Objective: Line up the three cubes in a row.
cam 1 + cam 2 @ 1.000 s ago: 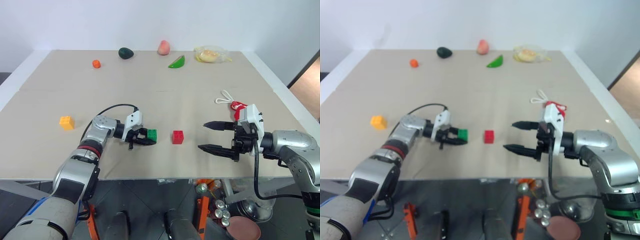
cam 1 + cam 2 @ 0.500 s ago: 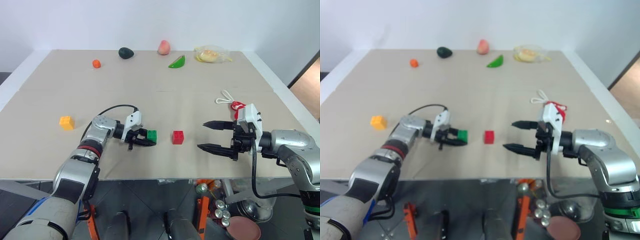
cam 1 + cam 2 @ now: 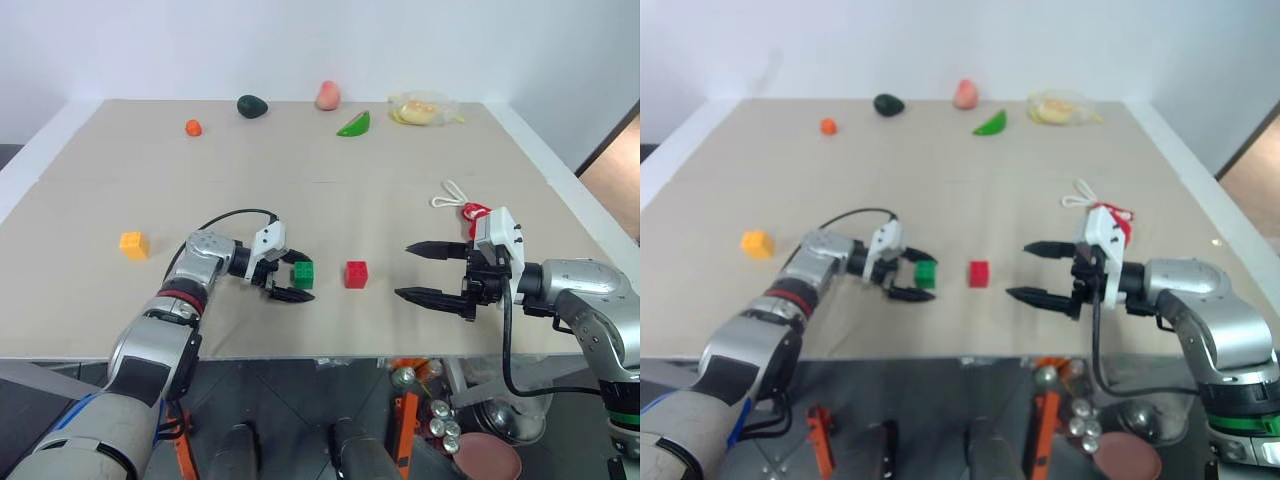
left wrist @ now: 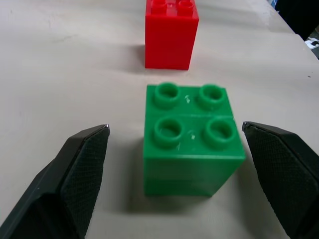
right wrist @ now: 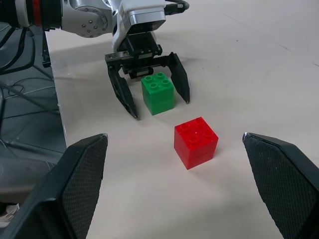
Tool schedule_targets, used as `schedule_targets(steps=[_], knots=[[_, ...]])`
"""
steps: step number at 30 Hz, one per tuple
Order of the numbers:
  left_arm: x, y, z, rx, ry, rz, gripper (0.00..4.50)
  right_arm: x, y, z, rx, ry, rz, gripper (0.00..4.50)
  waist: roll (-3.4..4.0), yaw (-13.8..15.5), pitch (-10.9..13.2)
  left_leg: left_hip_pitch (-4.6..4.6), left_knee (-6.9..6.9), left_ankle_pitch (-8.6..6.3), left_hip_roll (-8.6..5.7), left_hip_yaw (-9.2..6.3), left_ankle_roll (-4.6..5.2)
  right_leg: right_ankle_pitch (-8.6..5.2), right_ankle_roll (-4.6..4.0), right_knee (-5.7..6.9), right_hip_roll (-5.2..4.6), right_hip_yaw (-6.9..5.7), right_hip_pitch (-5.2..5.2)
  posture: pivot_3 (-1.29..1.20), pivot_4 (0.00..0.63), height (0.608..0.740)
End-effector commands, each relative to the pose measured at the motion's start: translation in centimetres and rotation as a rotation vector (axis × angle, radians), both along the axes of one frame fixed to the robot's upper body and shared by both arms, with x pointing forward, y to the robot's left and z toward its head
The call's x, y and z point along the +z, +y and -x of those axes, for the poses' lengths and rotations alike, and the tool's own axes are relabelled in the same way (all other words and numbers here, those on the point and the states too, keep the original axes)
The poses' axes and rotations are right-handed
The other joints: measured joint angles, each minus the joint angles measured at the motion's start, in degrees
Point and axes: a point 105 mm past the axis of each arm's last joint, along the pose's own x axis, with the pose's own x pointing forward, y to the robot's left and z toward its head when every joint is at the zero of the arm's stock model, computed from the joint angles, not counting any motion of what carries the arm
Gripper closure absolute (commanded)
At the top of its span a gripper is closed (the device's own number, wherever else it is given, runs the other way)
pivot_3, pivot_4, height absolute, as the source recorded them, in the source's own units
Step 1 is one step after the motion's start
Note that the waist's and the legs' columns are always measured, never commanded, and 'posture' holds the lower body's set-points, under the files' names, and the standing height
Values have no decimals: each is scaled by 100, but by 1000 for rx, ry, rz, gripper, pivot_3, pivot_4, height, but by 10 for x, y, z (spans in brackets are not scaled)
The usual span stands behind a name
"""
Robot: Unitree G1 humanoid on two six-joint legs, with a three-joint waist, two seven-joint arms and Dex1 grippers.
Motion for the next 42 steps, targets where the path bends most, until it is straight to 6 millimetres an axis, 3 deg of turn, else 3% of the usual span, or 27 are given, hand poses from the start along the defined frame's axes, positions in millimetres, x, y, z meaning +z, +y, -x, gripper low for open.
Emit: schedule_targets(steps=[1,6,10,14,18,20,25,28,31,36,39,42], knots=[[5,30,3,-19,2,-63,17,14,2,-2,30,-50,-5,0,0,-29,0,1,-2,0,1,0,0,4,6,0,2,1,-2,0,150,740],[1,67,18,-25,44,-169,17,20,5,-5,54,-61,-6,0,3,-47,-1,12,-11,0,19,-4,0,2,-3,11,19,0,-3,0,150,740],[12,91,25,15,13,-151,17,23,9,-8,74,-71,-5,0,4,-41,-1,13,-10,0,27,1,0,-13,-32,12,21,-1,-2,0,150,740],[42,119,19,222,-87,6,17,24,20,-8,113,-79,-19,0,4,-48,-1,13,-9,0,33,6,0,-10,-38,13,22,-2,-7,0,150,740],[70,128,17,462,-142,184,17,28,39,-12,136,-104,-70,0,3,-9,-1,12,-7,0,41,6,0,-11,-40,13,25,-6,-6,0,150,740],[82,129,26,541,-156,270,17,28,50,-13,171,-101,-85,0,3,-6,-1,11,-6,0,41,8,0,-10,-38,13,24,-5,-4,0,150,740],[93,136,32,739,-204,372,17,27,65,-25,222,-92,-99,0,3,15,-1,15,-6,0,41,8,0,-9,-39,13,24,-7,-3,0,150,740],[99,152,28,932,-293,400,17,27,71,-26,255,-81,-108,0,3,26,-1,16,-2,0,42,6,-1,-5,-43,13,26,-11,0,0,150,740],[101,178,27,1181,-345,438,17,23,76,-22,300,-62,-105,0,2,25,-1,17,-2,0,41,9,-1,-4,-41,11,26,-8,2,0,150,740],[92,218,44,1550,-341,495,17,18,80,-12,348,-49,-90,0,2,15,-1,16,-5,0,42,8,-2,7,-15,11,28,-7,-1,0,150,740],[84,223,53,1679,-320,510,17,17,82,-11,357,-51,-91,0,0,18,-2,16,-5,-1,42,7,-2,7,-16,11,29,-9,0,0,150,740],[72,214,55,1692,-307,481,17,17,85,-11,366,-51,-98,0,-4,23,-5,17,1,0,40,7,-4,1,-33,10,28,-8,4,0,150,740]])
